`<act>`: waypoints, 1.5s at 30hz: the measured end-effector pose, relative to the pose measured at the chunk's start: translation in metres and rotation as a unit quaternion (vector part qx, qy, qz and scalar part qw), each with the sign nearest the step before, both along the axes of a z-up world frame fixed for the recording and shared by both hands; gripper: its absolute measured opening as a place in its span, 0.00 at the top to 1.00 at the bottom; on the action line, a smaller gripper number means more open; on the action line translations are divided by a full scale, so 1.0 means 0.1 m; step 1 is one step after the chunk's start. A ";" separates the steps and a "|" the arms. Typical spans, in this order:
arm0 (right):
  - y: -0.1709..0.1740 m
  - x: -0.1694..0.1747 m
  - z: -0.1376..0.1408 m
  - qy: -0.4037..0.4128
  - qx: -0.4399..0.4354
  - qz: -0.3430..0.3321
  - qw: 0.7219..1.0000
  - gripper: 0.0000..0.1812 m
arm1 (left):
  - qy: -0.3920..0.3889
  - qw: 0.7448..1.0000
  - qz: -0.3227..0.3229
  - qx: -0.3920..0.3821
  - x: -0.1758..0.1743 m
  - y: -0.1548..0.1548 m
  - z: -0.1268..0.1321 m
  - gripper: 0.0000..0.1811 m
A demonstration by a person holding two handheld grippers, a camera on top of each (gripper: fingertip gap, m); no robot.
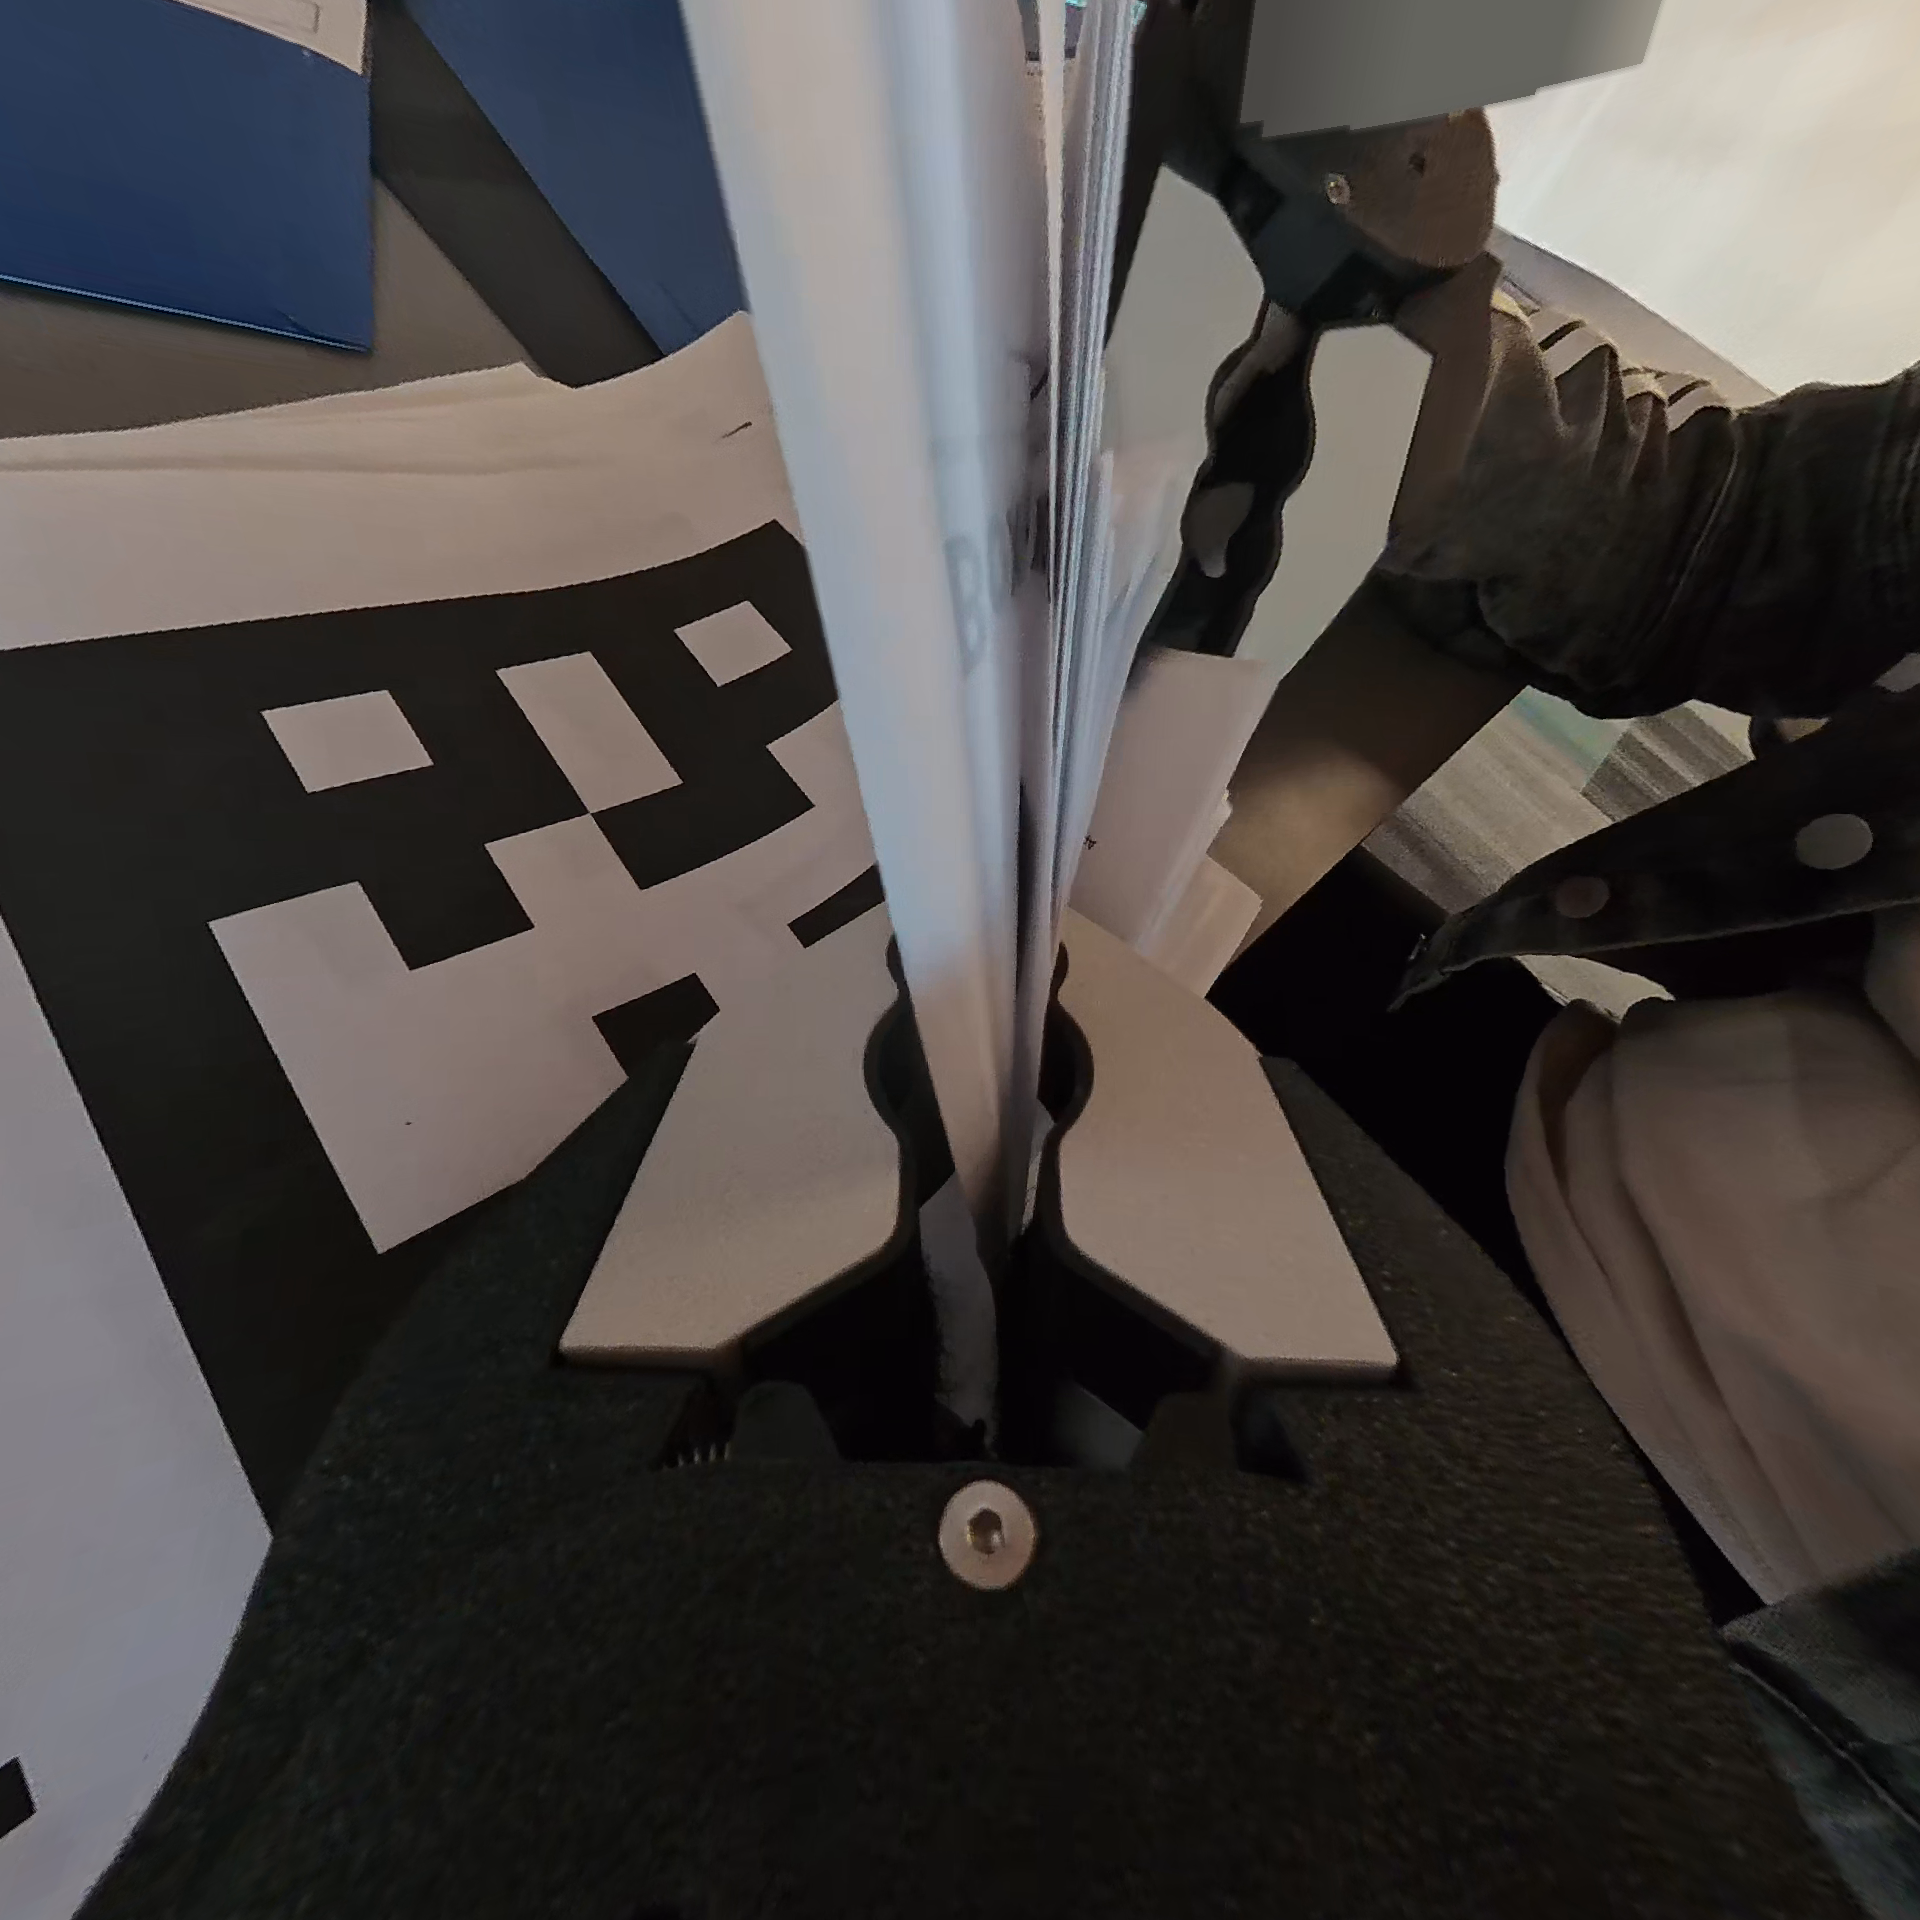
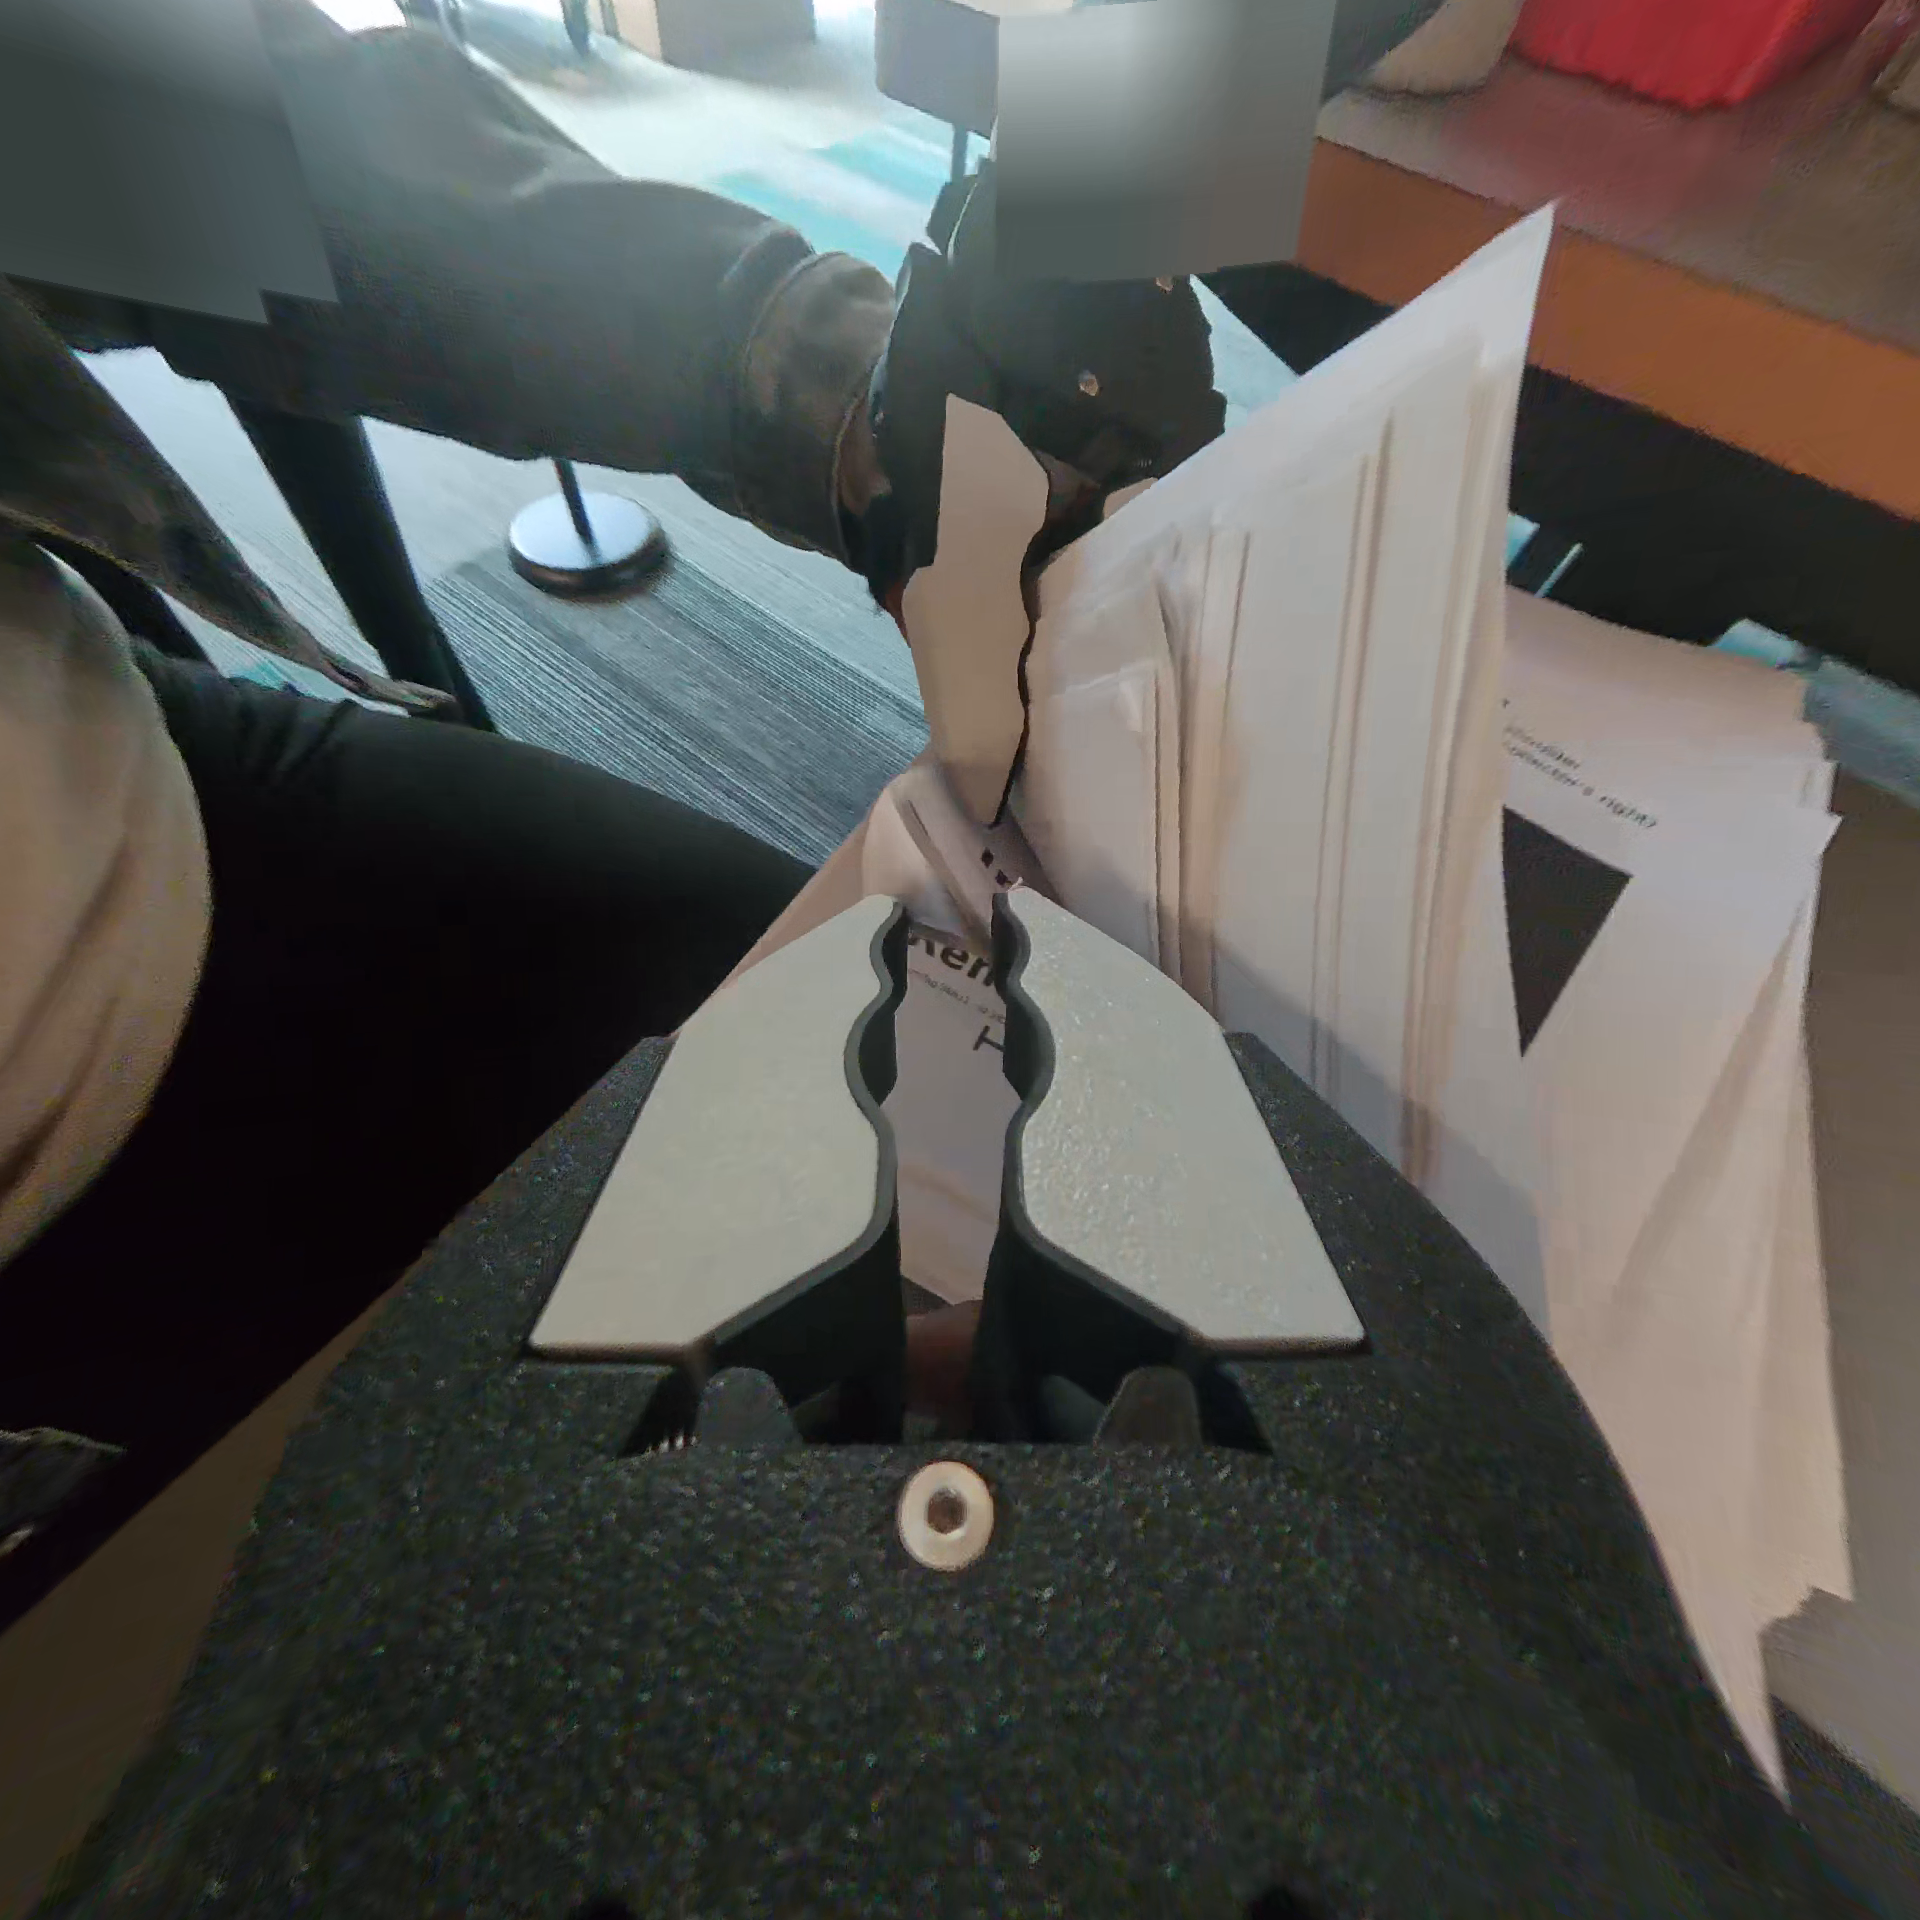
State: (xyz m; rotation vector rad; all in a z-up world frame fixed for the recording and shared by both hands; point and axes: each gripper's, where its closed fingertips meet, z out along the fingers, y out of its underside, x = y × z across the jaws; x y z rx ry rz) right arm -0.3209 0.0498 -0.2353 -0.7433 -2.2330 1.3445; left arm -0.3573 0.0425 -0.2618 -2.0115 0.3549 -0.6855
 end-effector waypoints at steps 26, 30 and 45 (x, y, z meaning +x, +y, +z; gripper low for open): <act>-0.05 0.07 -0.10 -0.134 -0.104 0.013 0.985 0.91 | -0.001 1.000 -0.001 -0.001 0.00 0.00 0.00 0.89; -0.04 0.05 -0.04 -0.121 -0.113 0.008 0.986 0.93 | -0.002 1.000 -0.001 -0.001 0.00 0.00 0.00 0.89; -0.11 0.13 -0.10 -0.137 -0.100 0.036 0.985 0.88 | -0.003 1.000 -0.002 -0.002 0.00 0.00 0.00 0.89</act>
